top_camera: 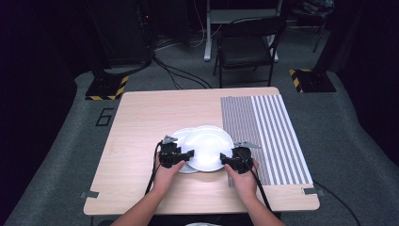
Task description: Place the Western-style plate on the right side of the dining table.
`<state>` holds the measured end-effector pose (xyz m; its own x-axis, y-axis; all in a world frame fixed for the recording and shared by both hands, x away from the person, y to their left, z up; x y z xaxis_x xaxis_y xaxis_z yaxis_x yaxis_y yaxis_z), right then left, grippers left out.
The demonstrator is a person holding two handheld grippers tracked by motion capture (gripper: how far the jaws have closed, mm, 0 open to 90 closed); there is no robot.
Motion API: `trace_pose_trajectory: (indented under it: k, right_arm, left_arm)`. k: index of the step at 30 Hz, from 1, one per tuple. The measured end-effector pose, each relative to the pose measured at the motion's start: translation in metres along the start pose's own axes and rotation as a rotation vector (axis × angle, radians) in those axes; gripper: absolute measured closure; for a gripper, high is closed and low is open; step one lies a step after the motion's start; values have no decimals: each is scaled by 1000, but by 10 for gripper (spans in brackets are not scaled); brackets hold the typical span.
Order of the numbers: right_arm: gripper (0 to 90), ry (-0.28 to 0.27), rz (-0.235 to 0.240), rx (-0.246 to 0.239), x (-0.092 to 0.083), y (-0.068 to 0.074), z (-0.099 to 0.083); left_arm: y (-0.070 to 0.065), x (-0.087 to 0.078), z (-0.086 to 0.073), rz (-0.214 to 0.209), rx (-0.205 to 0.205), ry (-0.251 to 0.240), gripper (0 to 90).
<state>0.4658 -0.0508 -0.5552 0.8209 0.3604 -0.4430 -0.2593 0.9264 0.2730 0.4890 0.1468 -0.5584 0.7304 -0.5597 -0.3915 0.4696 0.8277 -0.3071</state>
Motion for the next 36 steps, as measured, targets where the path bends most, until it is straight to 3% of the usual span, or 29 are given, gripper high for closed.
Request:
trace_pose_trajectory:
  k: [7, 13, 36]
  right_arm:
    - [449, -2, 5, 13, -2, 0, 0]
    - [475, 1, 17, 52, -3, -3, -2]
    - [499, -19, 5, 62, -9, -3, 4]
  left_arm:
    - [0, 0, 0, 0, -14, 10, 412]
    - [0, -1, 2, -7, -19, 5, 456]
    - [-5, -5, 9, -3, -23, -6, 468]
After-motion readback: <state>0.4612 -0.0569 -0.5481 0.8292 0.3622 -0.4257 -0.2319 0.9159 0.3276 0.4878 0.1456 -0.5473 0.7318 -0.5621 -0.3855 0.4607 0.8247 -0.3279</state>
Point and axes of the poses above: each handheld gripper's, and its own axes: x roughly forward along the jaws, z roughly out of its top, y roughly to its left, the point moved 8 cm from there along x, roughly forward along the jaws, and after that the axes turned 14 degrees about -y, right-handed, at the moved point
